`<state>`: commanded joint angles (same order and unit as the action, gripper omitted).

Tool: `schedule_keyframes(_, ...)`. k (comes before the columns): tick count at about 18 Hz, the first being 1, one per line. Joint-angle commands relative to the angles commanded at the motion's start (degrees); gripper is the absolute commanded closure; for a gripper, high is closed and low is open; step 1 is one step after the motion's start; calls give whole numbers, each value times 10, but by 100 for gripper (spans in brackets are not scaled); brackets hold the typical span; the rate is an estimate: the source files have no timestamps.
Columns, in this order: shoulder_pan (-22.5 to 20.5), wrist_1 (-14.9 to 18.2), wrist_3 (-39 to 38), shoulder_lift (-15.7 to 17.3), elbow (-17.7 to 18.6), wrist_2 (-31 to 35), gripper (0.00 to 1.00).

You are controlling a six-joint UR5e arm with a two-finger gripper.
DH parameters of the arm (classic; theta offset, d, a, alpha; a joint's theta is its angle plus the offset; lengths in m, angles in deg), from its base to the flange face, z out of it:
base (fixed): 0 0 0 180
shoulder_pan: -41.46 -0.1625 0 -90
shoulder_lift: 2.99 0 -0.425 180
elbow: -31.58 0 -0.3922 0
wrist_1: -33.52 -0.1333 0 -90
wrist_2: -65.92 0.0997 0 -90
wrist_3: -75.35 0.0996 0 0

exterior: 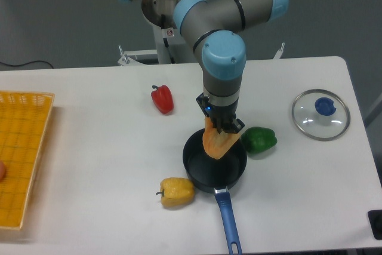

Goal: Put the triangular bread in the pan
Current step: 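Lower the gripper holding the orange triangular bread into the black pan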

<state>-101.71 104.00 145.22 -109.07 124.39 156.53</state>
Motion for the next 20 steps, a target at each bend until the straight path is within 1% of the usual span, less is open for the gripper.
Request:
schedule_keyframes(4, 1, -13, -4, -2, 3, 2, 81)
schedule_keyframes(12, 3, -14, -8, -3, 8, 3, 80)
schedule_keyframes(16, 16, -19, -33, -14, 7, 4, 78)
schedule_keyframes(17, 21, -25, -36, -16, 7, 4, 78)
schedule_keyframes(20, 24, -30, -42, -24, 11, 5, 78)
